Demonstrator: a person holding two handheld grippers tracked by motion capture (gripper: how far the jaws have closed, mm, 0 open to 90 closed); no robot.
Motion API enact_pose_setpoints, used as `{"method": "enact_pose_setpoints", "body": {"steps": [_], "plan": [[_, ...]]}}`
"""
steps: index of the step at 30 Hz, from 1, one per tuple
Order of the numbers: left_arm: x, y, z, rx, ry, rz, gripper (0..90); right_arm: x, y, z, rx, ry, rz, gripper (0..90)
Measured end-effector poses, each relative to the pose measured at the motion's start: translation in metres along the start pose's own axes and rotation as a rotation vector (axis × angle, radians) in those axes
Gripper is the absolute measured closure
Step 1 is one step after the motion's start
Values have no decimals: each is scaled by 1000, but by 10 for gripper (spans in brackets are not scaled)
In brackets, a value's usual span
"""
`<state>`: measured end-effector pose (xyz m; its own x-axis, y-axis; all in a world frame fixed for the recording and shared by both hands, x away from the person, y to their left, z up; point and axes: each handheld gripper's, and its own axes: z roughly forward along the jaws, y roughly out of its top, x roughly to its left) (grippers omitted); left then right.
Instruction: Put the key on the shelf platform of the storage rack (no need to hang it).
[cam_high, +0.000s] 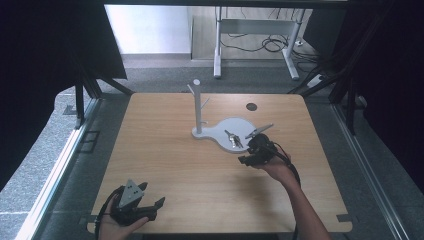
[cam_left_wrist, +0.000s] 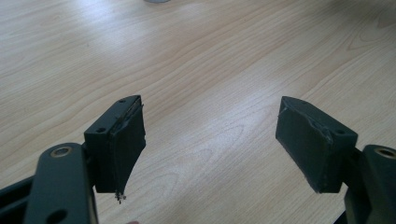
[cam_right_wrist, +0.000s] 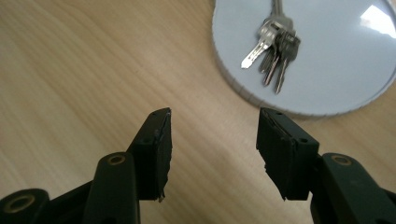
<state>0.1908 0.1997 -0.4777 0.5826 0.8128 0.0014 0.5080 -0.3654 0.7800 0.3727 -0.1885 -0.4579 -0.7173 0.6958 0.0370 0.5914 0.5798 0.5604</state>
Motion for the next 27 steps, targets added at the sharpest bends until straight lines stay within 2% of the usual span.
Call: {"method": "enact_pose_setpoints", "body": {"steps": [7,11,16,20,23,27], "plan": [[0,0,0,2,4,-2,244,13,-43,-10,-49,43,29,455],[-1,0,1,5,3,4,243,19,-67,-17,-81,43,33,455],[-4,0,4,11,0,9,243,23,-92,-17,-66,32,36,455],[-6,0,6,18,-4,15,243,20,-101,-15,-58,25,41,456],[-6,1,6,16,-6,16,243,17,-101,-18,-86,15,59,457],[-6,2,4,9,-5,17,243,18,-101,-21,-107,-7,49,441]]}}
